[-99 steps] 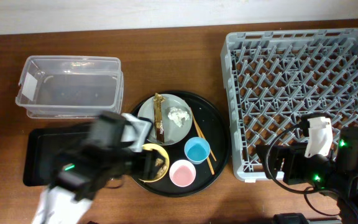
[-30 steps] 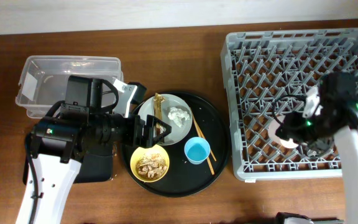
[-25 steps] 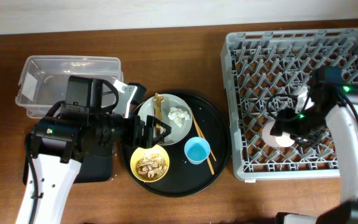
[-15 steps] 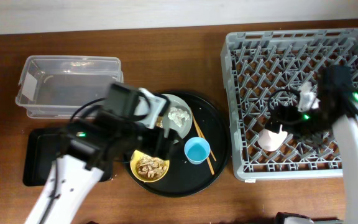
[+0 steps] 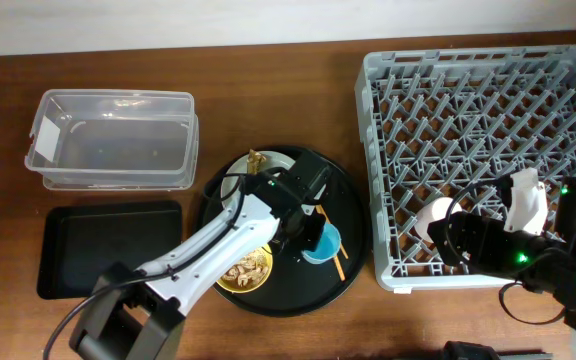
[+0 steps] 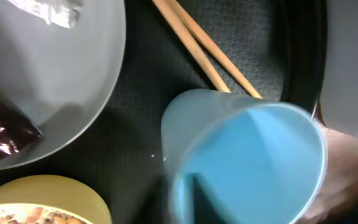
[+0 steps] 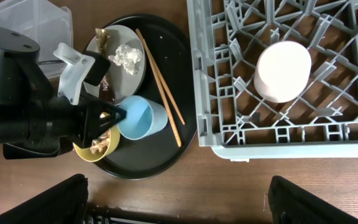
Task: Sort waste into correct bins and load items into the dishwasher rack
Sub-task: 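Grasp the blue cup with the left gripper and lift it, then hand the blue cup from the left gripper to the right gripper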
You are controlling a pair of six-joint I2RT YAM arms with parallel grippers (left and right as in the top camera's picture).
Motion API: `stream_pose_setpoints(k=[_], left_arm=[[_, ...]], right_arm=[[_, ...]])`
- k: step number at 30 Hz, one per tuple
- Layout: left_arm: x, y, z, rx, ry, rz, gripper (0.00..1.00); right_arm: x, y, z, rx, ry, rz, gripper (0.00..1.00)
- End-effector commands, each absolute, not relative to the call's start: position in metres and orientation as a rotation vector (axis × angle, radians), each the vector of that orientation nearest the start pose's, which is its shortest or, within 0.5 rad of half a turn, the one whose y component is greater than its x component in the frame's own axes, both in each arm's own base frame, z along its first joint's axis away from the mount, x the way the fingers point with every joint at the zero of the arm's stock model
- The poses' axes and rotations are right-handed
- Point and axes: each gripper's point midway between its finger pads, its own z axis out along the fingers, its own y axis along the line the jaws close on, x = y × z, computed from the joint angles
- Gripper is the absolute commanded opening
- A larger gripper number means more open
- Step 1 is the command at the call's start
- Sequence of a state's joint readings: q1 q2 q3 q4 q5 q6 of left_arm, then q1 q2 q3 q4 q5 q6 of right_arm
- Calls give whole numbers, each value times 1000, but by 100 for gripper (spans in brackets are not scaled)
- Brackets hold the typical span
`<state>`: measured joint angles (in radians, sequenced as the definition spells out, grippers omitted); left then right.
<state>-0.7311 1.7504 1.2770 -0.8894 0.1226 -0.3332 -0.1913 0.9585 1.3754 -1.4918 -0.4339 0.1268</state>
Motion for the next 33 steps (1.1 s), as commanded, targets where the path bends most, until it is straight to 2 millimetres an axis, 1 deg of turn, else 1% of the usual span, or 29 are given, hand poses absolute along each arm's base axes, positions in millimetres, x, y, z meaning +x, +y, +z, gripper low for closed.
stream_pose_setpoints(k=[1, 2, 4, 6, 7, 8, 9, 10, 11, 12, 13, 14, 16, 18, 19, 22, 25, 27, 29, 31, 32, 33], left_arm=[[252, -259, 76, 597, 2969, -343, 0], [251, -260, 84, 591, 2975, -377, 0], [254, -255, 103, 559, 2972, -407, 0], [263, -241, 136, 498, 2942, -451, 0], [267, -237, 156, 502, 2903, -528, 0], [268, -236, 176, 513, 2854, -644, 0], [268, -237, 202, 529, 2773, -826, 0], [268, -237, 223, 549, 2696, -977, 0], [266, -238, 246, 580, 2599, -1140, 0], [263, -238, 264, 610, 2514, -1274, 0], [261, -235, 287, 639, 2400, -1426, 0], [258, -232, 303, 666, 2305, -1545, 0], [254, -222, 331, 688, 2140, -1733, 0], [243, -218, 356, 742, 1971, -1900, 0], [238, -218, 364, 764, 1917, -1950, 0], [237, -218, 365, 766, 1909, -1961, 0], [237, -218, 366, 768, 1903, -1967, 0], [237, -218, 366, 768, 1902, -1967, 0], [239, -218, 363, 763, 1922, -1943, 0], [240, -218, 361, 761, 1930, -1934, 0], [240, -218, 362, 761, 1929, -1934, 0], [240, -218, 362, 761, 1930, -1934, 0]], right_arm=[[188, 38, 284, 237, 2562, 550, 93], [187, 38, 284, 205, 2565, 541, 93], [185, 39, 283, 179, 2572, 537, 93], [184, 42, 281, 156, 2578, 555, 92], [182, 58, 286, 7, 2556, 625, 93], [178, 75, 293, -155, 2513, 711, 92], [172, 93, 300, -318, 2458, 796, 93], [167, 106, 304, -430, 2423, 844, 93], [165, 113, 304, -477, 2419, 861, 93], [164, 121, 304, -537, 2413, 883, 93], [164, 130, 305, -582, 2406, 911, 93], [167, 136, 307, -587, 2400, 937, 93], [176, 154, 319, -621, 2328, 1023, 93], [184, 176, 341, -701, 2185, 1140, 93], [188, 183, 347, -725, 2144, 1171, 93], [187, 199, 364, -819, 2025, 1285, 93], [186, 214, 373, -887, 1953, 1363, 93], [185, 225, 376, -922, 1929, 1402, 86], [179, 235, 379, -982, 1891, 1417, 70], [178, 237, 381, -995, 1876, 1416, 64], [178, 237, 381, -994, 1873, 1411, 66], [178, 236, 382, -994, 1871, 1407, 79]])
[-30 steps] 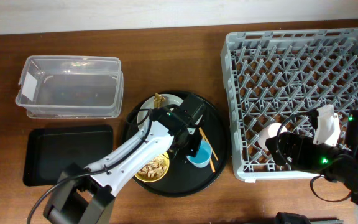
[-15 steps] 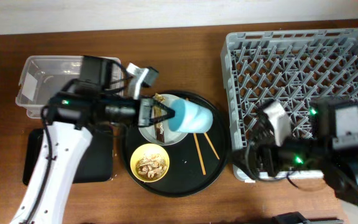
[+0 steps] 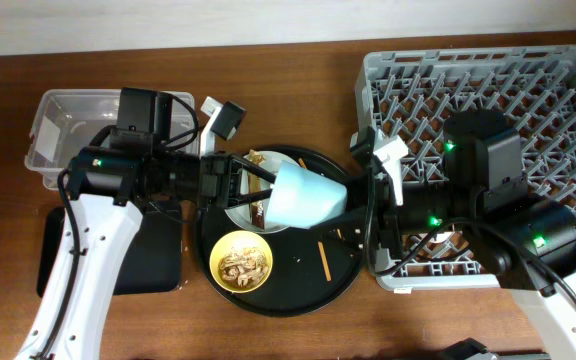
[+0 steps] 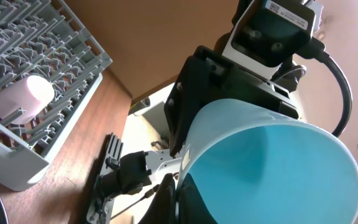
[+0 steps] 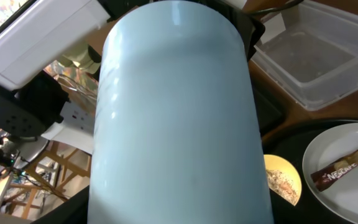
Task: Sort waste into correct bins and load items into the dishwasher rack
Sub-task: 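Hand the blue cup from the left gripper to the right gripper, then place the blue cup upside down in the dish rack with right gripper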
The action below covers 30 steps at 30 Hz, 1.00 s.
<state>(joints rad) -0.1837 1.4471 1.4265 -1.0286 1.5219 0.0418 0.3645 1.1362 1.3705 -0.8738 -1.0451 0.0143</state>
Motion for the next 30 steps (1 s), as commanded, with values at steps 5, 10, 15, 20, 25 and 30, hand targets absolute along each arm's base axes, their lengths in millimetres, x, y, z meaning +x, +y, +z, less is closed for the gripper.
stream_pose_setpoints(k=[5, 10, 15, 20, 25, 30], left_arm=[[239, -218, 361, 758, 1932, -1937, 1], [239, -218, 361, 758, 1933, -1935, 0], [247, -217, 342, 710, 2058, -1818, 72], [252, -208, 307, 604, 2299, -1626, 96], [253, -202, 290, 561, 2407, -1527, 98], [253, -202, 290, 561, 2407, -1527, 99]], right_arm=[[181, 233, 389, -985, 1838, 1372, 85], [183, 228, 389, -943, 1864, 1385, 62], [198, 199, 388, -762, 1937, 1253, 57], [229, 72, 315, 50, 2380, 697, 54], [200, -65, 253, 798, 2589, 12, 54], [214, -92, 217, 960, 2719, -28, 54]])
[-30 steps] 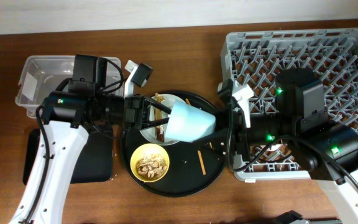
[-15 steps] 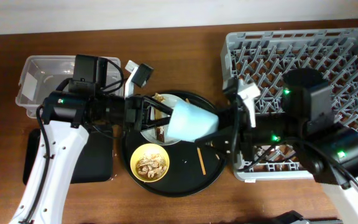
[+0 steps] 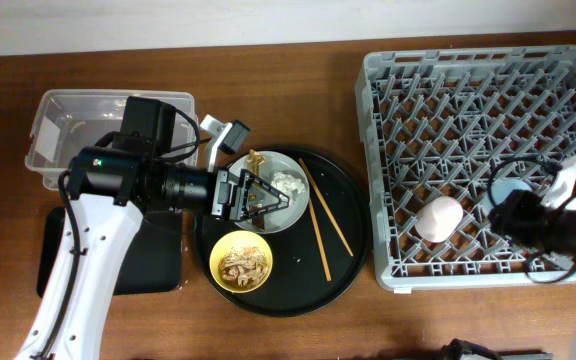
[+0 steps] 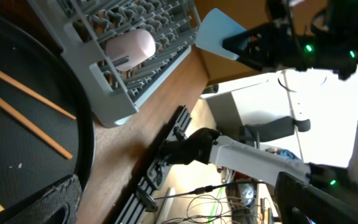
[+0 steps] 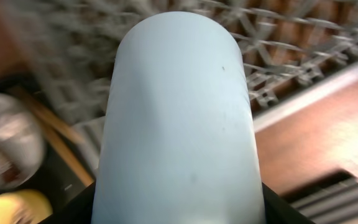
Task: Sort waste into correct bins and load items into the dishwasher rack
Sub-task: 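Place the blue cup upside down in the dish rack with right gripper, then grasp the yellow bowl with the left gripper and carry it left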
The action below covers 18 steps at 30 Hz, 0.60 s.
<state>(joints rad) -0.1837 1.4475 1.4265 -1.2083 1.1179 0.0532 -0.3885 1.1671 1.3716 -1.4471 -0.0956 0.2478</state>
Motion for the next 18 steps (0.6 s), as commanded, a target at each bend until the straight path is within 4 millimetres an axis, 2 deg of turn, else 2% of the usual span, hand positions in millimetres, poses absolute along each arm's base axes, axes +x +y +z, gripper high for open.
stream_pose_setpoints(k=[1, 4, 9, 11, 12, 13, 16, 18], left_arm=[[252, -202, 290, 559, 2409, -1528, 99], [252, -202, 290, 559, 2410, -1528, 99], [252, -202, 290, 558, 2411, -1529, 99], [252, -202, 290, 559, 2410, -1528, 99], [252, -201, 290, 558, 2411, -1528, 99], [252, -201, 289, 557, 2414, -1523, 99], [253, -198, 283, 543, 2452, -1479, 99], [253, -193, 274, 523, 2510, -1411, 96]], right_arm=[[219, -95, 206, 976, 2766, -23, 54], [229, -100, 176, 1019, 2891, -19, 54], [248, -112, 146, 1041, 2947, -49, 55], [260, -110, 140, 1034, 2935, 13, 76], [266, -108, 139, 1019, 2921, 48, 80], [270, -105, 141, 986, 2914, 89, 82], [273, -91, 171, 873, 2895, 194, 83], [266, -82, 210, 839, 2840, 228, 83]])
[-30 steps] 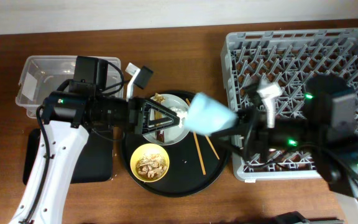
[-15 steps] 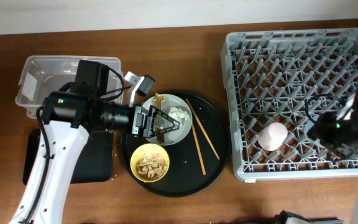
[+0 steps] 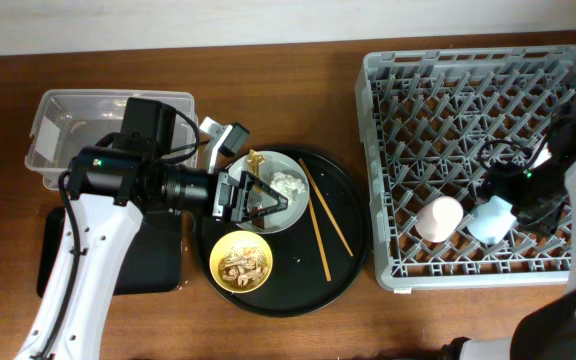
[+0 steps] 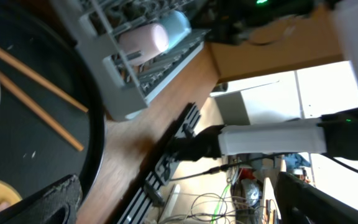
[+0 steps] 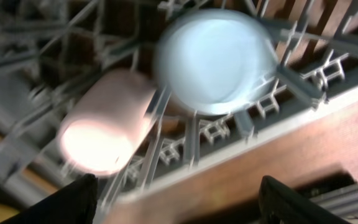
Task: Sort waste into correct bins and load items into the dishwasher rack
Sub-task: 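Grasp the yellow bowl with the left gripper and carry it left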
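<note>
A light blue cup lies in the front right of the grey dishwasher rack, next to a pink cup. The right wrist view shows the blue cup and the pink cup side by side among the tines. My right gripper is open just beside the blue cup, holding nothing. My left gripper hangs open and empty above the white plate on the round black tray. Two chopsticks lie on that tray.
A yellow bowl of food scraps sits at the tray's front. Wrappers and crumpled paper lie on the plate. A clear plastic bin stands at the back left, with a flat black rectangular tray in front of it.
My right gripper held the blue cup over the rack's front right. Now the cup rests in the rack beside the pink one and the gripper is open. The left arm has hardly moved.
My left gripper was at the blue cup on the round tray. Then it held the cup up over the tray with my right gripper at it. Then the right gripper had the cup over the rack and the left was empty. Now the cup lies in the rack.
</note>
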You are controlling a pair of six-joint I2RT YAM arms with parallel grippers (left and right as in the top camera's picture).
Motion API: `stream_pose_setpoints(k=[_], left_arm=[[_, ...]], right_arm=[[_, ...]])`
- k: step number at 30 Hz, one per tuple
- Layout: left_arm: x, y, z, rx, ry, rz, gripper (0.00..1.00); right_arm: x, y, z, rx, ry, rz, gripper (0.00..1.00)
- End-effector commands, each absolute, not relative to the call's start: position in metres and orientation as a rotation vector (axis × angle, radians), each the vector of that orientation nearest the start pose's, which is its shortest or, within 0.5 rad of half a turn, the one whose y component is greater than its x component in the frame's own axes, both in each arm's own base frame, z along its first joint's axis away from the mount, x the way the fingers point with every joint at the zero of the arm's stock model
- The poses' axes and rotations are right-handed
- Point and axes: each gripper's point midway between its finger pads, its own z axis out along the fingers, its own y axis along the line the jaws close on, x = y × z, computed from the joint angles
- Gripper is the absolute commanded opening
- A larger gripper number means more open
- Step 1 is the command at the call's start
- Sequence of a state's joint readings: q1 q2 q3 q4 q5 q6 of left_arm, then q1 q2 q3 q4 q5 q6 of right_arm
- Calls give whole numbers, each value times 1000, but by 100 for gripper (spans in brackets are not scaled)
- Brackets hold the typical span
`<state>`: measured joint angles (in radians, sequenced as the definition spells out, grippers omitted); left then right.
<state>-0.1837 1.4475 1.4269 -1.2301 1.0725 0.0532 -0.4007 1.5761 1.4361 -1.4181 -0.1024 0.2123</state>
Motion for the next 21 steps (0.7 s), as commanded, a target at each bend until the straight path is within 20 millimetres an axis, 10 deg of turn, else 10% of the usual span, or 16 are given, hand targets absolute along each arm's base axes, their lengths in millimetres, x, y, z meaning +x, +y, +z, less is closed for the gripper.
stream_pose_setpoints(k=[1, 5, 12, 21], left_arm=[[253, -189, 267, 512, 2551, -1361, 94], [252, -154, 206, 331, 2910, -687, 89], [229, -159, 125, 150, 2970, -21, 64], [211, -188, 39, 84, 3041, -146, 44]], right_arm=[[262, -72, 232, 779, 2806, 278, 84], [243, -13, 293, 487, 2656, 486, 89], [213, 34, 320, 208, 2591, 509, 94], [213, 40, 317, 181, 2618, 524, 94]])
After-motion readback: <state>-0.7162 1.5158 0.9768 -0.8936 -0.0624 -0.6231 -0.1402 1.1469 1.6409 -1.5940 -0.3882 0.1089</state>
